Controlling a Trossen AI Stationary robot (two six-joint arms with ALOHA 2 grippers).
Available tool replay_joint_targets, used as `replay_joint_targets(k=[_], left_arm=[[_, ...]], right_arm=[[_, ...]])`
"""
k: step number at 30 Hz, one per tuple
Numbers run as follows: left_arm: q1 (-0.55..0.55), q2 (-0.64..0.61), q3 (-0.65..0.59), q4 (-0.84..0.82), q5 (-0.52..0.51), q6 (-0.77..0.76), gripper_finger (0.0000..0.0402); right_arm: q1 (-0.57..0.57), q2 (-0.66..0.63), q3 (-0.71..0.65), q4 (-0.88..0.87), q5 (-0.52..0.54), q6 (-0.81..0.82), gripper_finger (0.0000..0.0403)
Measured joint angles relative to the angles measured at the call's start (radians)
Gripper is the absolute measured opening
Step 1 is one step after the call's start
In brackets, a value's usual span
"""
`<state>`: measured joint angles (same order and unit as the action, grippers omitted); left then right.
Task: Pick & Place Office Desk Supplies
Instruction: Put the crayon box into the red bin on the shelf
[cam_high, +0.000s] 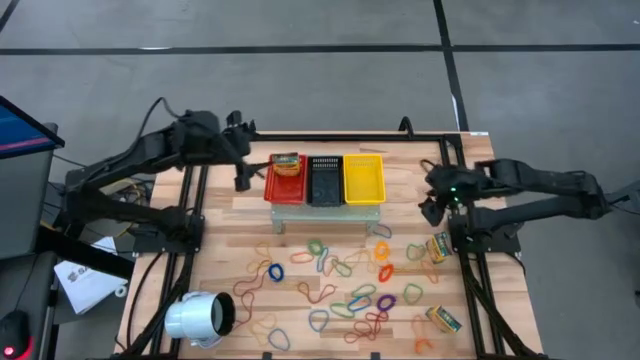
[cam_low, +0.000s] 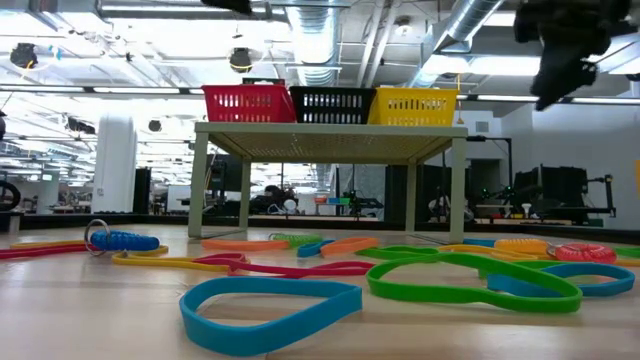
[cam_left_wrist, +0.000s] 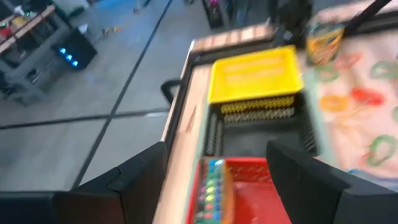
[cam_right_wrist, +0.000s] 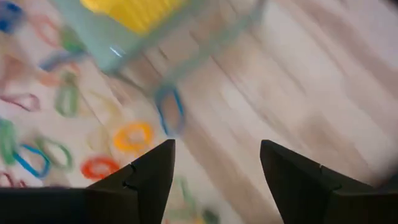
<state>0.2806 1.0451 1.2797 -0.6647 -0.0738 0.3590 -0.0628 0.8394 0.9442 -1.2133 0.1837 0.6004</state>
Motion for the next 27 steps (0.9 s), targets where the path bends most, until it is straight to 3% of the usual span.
replay_joint_targets(k=[8,12,16,21,27], left_arm=[[-0.083,-0.176,0.000,-0.008,0.000,-0.124,0.0269],[-0.118,-0.239,0.000,-0.033,-0.001,-0.177,0.0269],[-0.150,-0.269,0.000,-0.080,-0.001,-0.214,0.0269],[-0.179,-0.273,0.000,-0.136,-0.001,-0.240,0.0269],[-0.185,-0.251,0.000,-0.175,-0.001,-0.237,0.0269]], right_arm=[[0.100,0.221,0.170,-0.322,-0.063,0.158,0.0210],[0.183,0.232,0.140,-0.327,-0.099,0.285,0.0211],[0.281,0.217,0.091,-0.341,-0.148,0.446,0.0238],[0.414,0.194,0.032,-0.312,-0.165,0.638,0.0279],[0.511,0.196,-0.027,-0.285,-0.165,0.805,0.0286]])
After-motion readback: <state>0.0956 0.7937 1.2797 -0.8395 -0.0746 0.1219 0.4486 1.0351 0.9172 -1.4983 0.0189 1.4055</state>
